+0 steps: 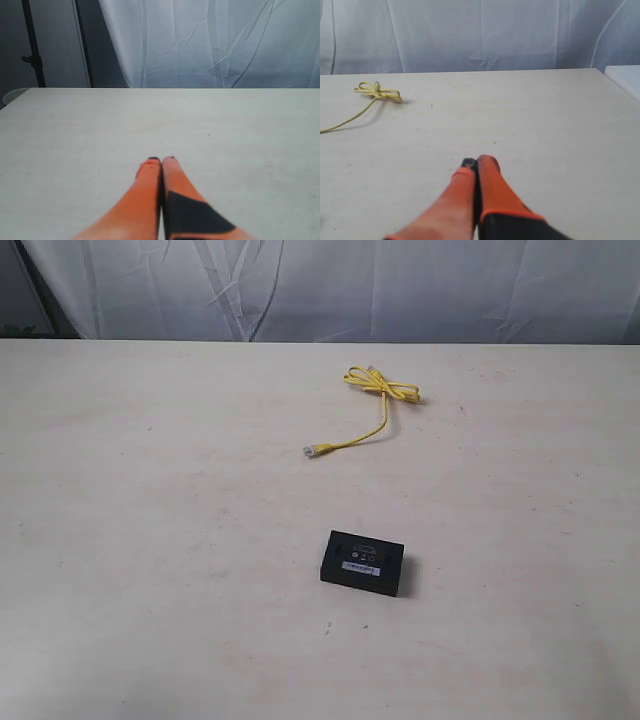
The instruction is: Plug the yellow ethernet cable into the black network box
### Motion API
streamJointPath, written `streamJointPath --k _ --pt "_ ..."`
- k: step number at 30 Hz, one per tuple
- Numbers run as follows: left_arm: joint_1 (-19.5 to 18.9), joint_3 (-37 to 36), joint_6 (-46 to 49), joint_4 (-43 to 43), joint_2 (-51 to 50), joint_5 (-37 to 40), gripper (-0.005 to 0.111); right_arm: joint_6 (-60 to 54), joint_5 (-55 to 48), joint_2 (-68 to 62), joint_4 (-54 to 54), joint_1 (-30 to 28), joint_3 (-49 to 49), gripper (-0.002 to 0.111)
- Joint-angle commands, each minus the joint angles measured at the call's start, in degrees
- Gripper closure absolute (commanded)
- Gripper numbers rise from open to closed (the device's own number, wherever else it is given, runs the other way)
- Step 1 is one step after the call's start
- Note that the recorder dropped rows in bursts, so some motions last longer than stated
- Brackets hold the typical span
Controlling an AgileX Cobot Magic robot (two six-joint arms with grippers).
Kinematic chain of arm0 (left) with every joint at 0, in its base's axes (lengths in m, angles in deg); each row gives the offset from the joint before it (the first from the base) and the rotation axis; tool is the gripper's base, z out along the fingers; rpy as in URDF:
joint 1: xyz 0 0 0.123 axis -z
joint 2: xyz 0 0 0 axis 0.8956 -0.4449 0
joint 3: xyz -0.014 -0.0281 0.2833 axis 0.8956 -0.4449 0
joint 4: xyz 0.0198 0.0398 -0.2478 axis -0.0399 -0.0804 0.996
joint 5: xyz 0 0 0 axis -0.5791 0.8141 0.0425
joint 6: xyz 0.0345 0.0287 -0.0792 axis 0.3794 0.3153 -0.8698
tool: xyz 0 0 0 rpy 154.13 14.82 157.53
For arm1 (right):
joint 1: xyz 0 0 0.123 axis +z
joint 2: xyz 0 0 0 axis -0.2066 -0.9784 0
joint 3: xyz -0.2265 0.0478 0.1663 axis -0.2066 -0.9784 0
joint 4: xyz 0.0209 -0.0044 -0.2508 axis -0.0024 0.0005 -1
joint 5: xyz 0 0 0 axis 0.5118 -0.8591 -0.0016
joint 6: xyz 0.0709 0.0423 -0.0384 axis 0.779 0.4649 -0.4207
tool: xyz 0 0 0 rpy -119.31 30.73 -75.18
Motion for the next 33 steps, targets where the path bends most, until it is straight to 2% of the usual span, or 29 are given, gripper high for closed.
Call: streamJointPath --k 1,6,10,15,19,25,33 --pt "0.4 -0.3 -0.1 0.0 0.4 -0.3 0.107 0.0 0.6 0.3 0.0 -0.4 -0.1 0.108" --pt "0.4 -0.3 -0.1 0.0 0.4 -0.3 0.107 0.1 1.7 0.3 0.5 -0.4 -0.1 0.108" --pt "0.4 -0.3 -0.1 0.4 0.4 -0.3 0.107 1.9 9.1 0.3 17.5 -0.4 -0.1 0.108" --pt "0.4 -0.3 -0.1 0.4 0.4 -0.9 0.107 4.0 25.1 0.3 23.0 -0.4 -0.1 0.108" --pt "0.4 -0.3 -0.1 0.3 0.4 -1.3 0.107 12.0 28.2 0.3 31.2 -0.4 -0.1 0.108" --pt "0.4 -0.3 -0.1 0.3 0.4 -1.4 0.107 12.5 25.9 -1.2 18.1 -0.4 7.9 0.108" --pt "0.4 -0.3 0.1 -0.8 0.4 -1.4 0.107 12.5 19.9 -14.6 6.4 -0.4 21.5 0.108"
